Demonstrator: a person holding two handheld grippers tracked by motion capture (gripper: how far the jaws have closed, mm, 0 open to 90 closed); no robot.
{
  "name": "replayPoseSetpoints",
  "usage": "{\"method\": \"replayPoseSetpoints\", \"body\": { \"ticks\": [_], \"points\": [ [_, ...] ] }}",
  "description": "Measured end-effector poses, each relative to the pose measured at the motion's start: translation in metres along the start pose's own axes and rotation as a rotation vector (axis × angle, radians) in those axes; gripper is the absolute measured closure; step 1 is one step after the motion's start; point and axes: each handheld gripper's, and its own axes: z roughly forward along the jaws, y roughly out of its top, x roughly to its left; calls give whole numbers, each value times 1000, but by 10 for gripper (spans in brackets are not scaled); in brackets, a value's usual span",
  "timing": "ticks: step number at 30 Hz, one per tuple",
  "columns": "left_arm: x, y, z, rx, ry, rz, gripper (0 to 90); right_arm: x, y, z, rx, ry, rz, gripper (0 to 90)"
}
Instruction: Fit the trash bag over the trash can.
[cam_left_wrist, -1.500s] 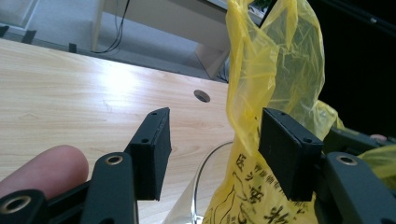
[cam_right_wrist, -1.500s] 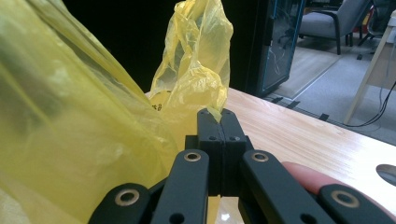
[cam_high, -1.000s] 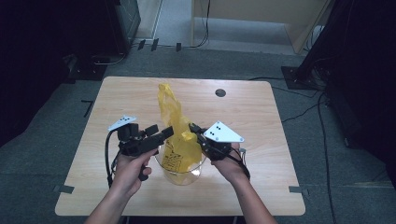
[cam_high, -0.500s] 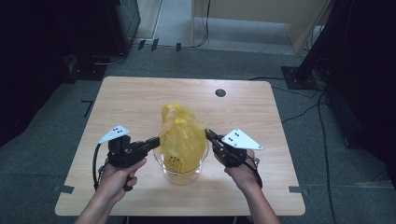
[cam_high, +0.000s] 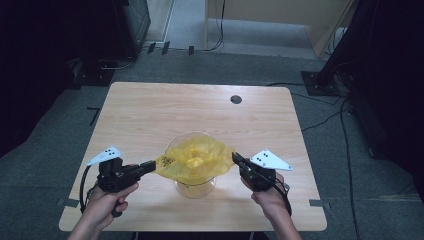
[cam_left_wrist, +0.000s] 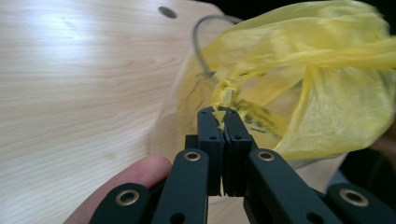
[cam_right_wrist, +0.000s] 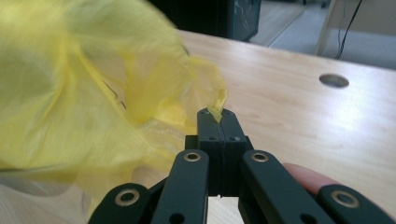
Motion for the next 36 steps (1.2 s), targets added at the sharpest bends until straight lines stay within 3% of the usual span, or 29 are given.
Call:
{"method": "replayPoseSetpoints", "body": {
  "ticks": [2,4,6,9,12,18,20,23,29,32,33,36],
  "points": [
    [1,-3,5,25,27,31,889,-4,-3,1,15,1,23,900],
    [4,-5,10,37,15,27,889,-9,-7,4,24,16,53,900],
    [6,-7,17,47,50,41,888,-11,-12,9,31,25,69,900],
    [5,-10,24,53,60,46,888,-7,-18,17,48,13,51,900],
    [0,-13,33,58,94,82,888,-2,-21,23,56,11,32,900],
    [-13,-16,43,40,194,186,888,10,-26,34,67,1,5,900],
    [-17,-18,46,21,220,198,887,13,-28,35,65,4,9,900],
    [-19,-18,52,-18,293,209,885,18,-32,36,53,15,26,900],
    [-10,-6,65,-49,338,182,884,24,-38,31,33,58,17,900],
    [-4,0,69,-53,346,187,876,22,-40,27,30,133,-1,900],
    [-2,2,70,-53,337,178,869,20,-39,25,29,158,-17,879],
    [0,5,72,-55,332,179,859,14,-37,17,9,210,-59,684]
  ]
}}
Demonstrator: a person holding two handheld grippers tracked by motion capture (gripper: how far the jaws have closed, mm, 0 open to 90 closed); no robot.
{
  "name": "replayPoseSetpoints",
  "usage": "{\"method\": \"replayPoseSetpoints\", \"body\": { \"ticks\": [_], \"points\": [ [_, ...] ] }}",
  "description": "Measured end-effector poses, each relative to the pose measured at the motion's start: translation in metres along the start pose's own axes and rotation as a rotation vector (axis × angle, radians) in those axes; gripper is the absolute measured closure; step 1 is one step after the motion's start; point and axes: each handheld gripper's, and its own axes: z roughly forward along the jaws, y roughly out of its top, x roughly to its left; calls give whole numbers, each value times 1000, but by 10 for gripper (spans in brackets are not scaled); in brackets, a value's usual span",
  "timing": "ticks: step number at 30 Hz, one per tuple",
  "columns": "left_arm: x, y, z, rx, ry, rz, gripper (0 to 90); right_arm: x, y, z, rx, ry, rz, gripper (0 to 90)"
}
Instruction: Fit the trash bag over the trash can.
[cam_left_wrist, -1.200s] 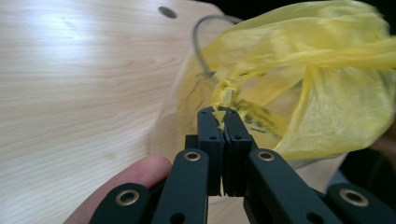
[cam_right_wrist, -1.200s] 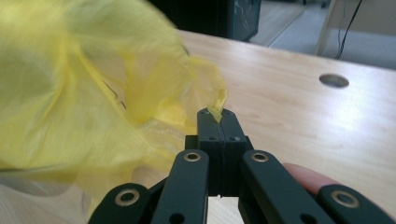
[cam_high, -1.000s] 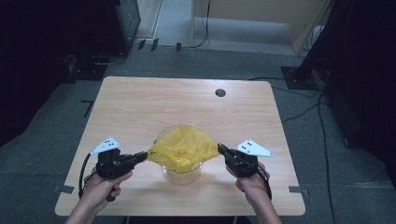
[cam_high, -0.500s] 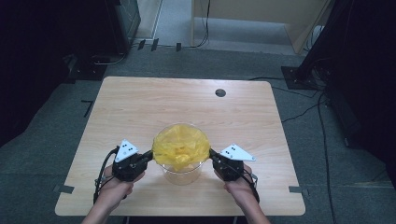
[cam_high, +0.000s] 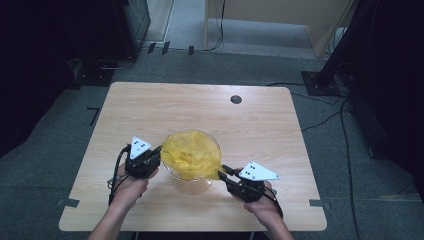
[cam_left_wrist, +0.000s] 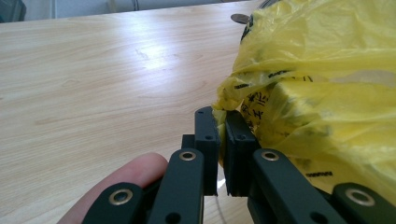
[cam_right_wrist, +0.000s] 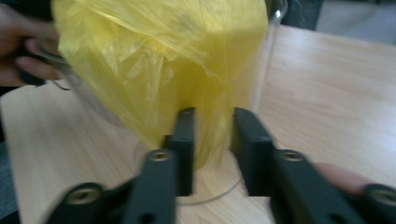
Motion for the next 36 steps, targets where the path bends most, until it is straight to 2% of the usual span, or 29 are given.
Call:
{"method": "replayPoseSetpoints", "body": {
  "ticks": [4,7,11,15,18,19,20,21,22,23,25,26,27,31,34,36],
  "points": [
    [4,1,-1,-4,-8,-16,837,-7,10,-18,-65,36,-41,506],
    [6,2,-3,-13,-19,-22,815,-11,22,-32,-127,58,-60,460],
    [6,5,-4,-21,-20,-34,779,-8,42,-43,-192,69,-109,440],
    [7,9,-7,-32,-19,-42,753,8,61,-33,-203,99,-188,381],
    [8,11,-10,-46,-23,-41,734,24,69,-15,-166,138,-268,333],
    [8,12,-11,-52,-23,-42,727,27,71,-8,-147,135,-291,359],
    [9,13,-12,-55,-24,-37,716,30,72,-2,-132,113,-301,466],
    [10,13,-13,-59,-27,-32,704,30,73,3,-127,86,-300,591],
    [10,13,-14,-63,-30,-33,689,29,75,7,-134,73,-280,674],
    [12,12,-16,-67,-35,-27,672,27,77,9,-134,73,-234,774],
    [14,11,-19,-73,-36,-27,623,20,80,11,-139,55,-147,885],
    [16,11,-21,-79,-41,-32,593,18,81,12,-141,37,-112,900],
    [18,11,-25,-97,-64,-44,564,15,82,13,-140,15,-87,900],
    [19,13,-40,-156,-82,-66,508,11,84,16,-131,-86,-40,900],
    [12,18,-54,-220,-100,-59,491,9,82,18,-131,-127,-7,900],
    [3,22,-63,-253,-132,-48,479,9,82,19,-131,-135,5,900]
  ]
}}
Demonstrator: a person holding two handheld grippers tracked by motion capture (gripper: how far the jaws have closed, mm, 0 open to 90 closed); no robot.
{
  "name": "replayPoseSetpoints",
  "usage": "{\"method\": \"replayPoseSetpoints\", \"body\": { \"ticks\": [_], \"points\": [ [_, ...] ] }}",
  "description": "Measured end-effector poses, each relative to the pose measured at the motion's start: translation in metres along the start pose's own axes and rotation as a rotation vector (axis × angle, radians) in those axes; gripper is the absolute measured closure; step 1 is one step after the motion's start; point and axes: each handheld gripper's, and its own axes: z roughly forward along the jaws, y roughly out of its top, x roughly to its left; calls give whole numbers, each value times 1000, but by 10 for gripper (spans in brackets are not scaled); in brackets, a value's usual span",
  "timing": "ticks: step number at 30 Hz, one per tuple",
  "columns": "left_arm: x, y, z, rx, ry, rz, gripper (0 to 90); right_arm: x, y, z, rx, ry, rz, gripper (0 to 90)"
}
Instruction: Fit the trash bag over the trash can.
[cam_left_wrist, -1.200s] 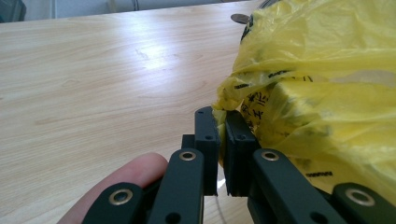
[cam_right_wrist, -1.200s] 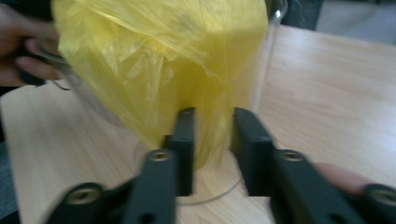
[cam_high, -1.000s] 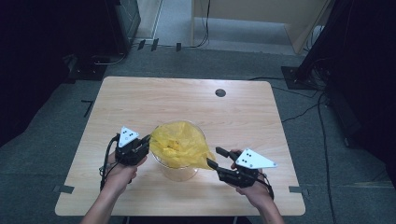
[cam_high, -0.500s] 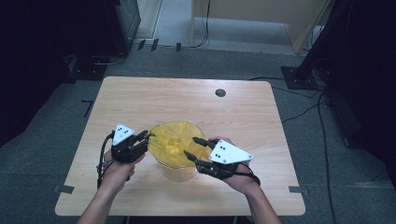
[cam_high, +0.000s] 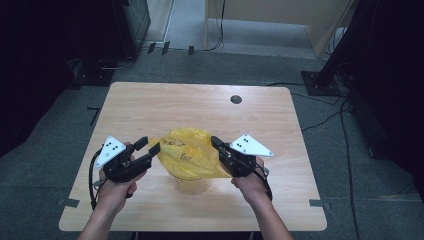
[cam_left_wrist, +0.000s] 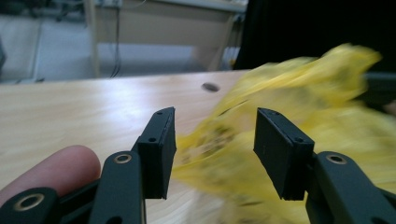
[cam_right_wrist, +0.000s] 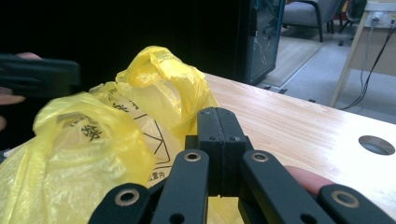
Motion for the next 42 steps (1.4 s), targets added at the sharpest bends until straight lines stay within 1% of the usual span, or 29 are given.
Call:
{"method": "replayPoseSetpoints", "body": {
  "ticks": [2,4,6,7,10,11,13,14,15,16,18,19,21,23,25,27,31,32,33,34,35,36,38,39,40,42],
  "points": [
    [-12,6,-3,-15,-55,26,462,1,0,1,0,-7,7,900],
    [-26,9,-1,-4,-102,62,438,3,0,2,6,-15,4,900],
    [-39,11,5,23,-119,102,404,4,0,3,14,-17,1,900],
    [-44,11,9,35,-121,113,391,5,-1,3,16,-14,1,900],
    [-53,10,22,99,-115,129,387,7,-1,4,16,-12,-2,900],
    [-55,9,26,121,-111,135,422,7,-1,4,16,-13,-1,900],
    [-59,6,29,157,-109,150,585,6,0,4,18,-14,1,900],
    [-60,4,29,171,-109,164,684,5,0,4,18,-19,-2,900],
    [-61,3,29,182,-108,179,744,3,0,4,20,-23,3,900],
    [-61,2,27,180,-112,181,802,1,0,5,17,-31,4,900],
    [-59,0,22,169,-133,179,869,-2,0,7,17,-54,-2,900],
    [-58,-1,19,156,-137,178,886,-5,0,9,17,-70,-2,900],
    [-53,-6,11,126,-172,166,900,-11,-2,13,18,-88,13,900],
    [-50,-11,5,102,-192,171,900,-14,-3,18,19,-112,15,900],
    [-47,-18,-1,89,-207,187,900,-17,-4,23,24,-130,19,900],
    [-43,-25,-5,87,-225,209,900,-21,-5,27,31,-145,21,900],
    [-37,-36,-15,90,-270,272,900,-29,-6,35,51,-189,28,900],
    [-35,-38,-17,88,-274,278,900,-30,-6,37,54,-199,29,900],
    [-33,-39,-18,85,-267,271,898,-31,-7,38,56,-205,30,900],
    [-33,-38,-18,83,-259,270,896,-31,-7,37,49,-204,31,900],
    [-32,-37,-18,81,-246,260,895,-31,-7,35,33,-195,24,900],
    [-32,-35,-18,77,-234,252,895,-31,-6,32,3,-180,20,899],
    [-33,-31,-16,73,-214,250,893,-34,-1,20,-57,-113,44,827],
    [-34,-29,-14,73,-201,251,891,-34,3,15,-76,-95,47,810],
    [-34,-28,-13,73,-187,251,887,-35,6,10,-88,-83,39,798],
    [-33,-26,-9,75,-170,249,884,-36,11,0,-103,-35,37,762]
  ]
}}
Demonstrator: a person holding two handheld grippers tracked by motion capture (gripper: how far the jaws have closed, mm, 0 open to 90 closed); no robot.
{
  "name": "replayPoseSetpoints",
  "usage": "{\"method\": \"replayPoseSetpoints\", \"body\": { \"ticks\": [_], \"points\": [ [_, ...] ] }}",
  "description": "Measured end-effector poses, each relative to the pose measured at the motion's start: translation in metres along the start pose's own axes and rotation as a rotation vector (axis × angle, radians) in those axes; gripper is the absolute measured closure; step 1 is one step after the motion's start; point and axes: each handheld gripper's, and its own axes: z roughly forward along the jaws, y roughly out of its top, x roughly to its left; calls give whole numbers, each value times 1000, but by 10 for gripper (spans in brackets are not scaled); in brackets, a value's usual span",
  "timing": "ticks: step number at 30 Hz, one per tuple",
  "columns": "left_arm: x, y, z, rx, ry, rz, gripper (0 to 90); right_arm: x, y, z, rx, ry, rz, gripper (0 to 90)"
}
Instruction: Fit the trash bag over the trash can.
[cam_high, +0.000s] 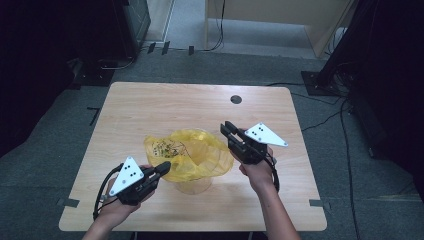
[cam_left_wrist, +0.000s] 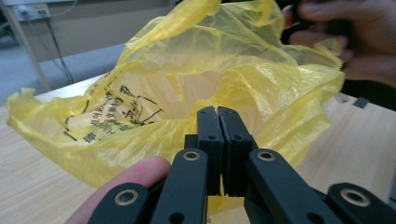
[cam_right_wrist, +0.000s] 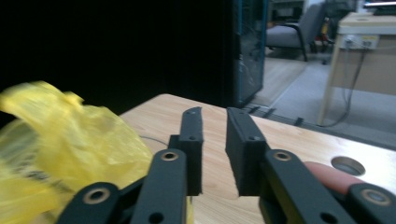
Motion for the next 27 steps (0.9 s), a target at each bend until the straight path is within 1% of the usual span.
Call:
{"method": "replayPoseSetpoints", "body": {
  "ticks": [1,2,3,4,5,6,7,9,10,11,12,13,14,15,16,17,18,19,21,23,25,26,27],
  "points": [
    [1,0,1,4,8,2,883,0,3,-3,-3,12,-5,739],
    [2,0,2,10,18,-2,883,-1,5,-6,-9,35,-7,714],
    [2,-1,2,15,25,-1,883,-1,7,-10,-14,67,-8,692],
    [3,-1,3,18,28,-3,883,0,8,-13,-27,95,-9,652],
    [3,-1,3,20,29,-3,884,1,10,-16,-41,135,-3,589],
    [3,-1,3,20,30,-3,883,1,11,-19,-60,188,-7,521],
    [3,-1,3,20,30,-3,884,4,12,-21,-72,230,-9,449],
    [3,-1,3,18,28,-5,884,11,13,-21,-64,291,-39,350],
    [3,-1,4,19,27,-6,884,15,13,-19,-50,301,-70,329],
    [2,-1,4,20,26,-4,884,20,11,-16,-32,301,-99,330],
    [2,-1,4,21,24,0,884,23,10,-12,-10,294,-129,357],
    [2,-1,4,23,24,4,884,26,8,-8,10,286,-158,424],
    [2,-1,4,22,25,4,885,28,6,-3,34,260,-186,526],
    [3,-1,3,19,25,4,885,29,5,1,48,233,-202,654],
    [3,-2,2,19,24,8,887,29,4,6,76,192,-202,751],
    [4,-2,1,19,24,10,888,27,4,9,91,165,-184,823],
    [6,-3,-1,19,26,14,889,25,4,12,104,145,-148,861],
    [7,-3,-2,20,28,17,891,21,5,13,113,117,-113,881],
    [10,-4,-4,23,36,18,895,14,4,13,122,78,-77,890],
    [15,-5,-5,24,47,16,895,10,3,11,137,48,-54,893],
    [19,-6,-6,24,66,16,895,7,1,9,141,41,-45,892],
    [23,-6,-6,25,90,16,895,6,0,7,142,42,-34,892],
    [27,-7,-6,24,102,10,896,3,-2,4,147,45,-24,892]
  ]
}}
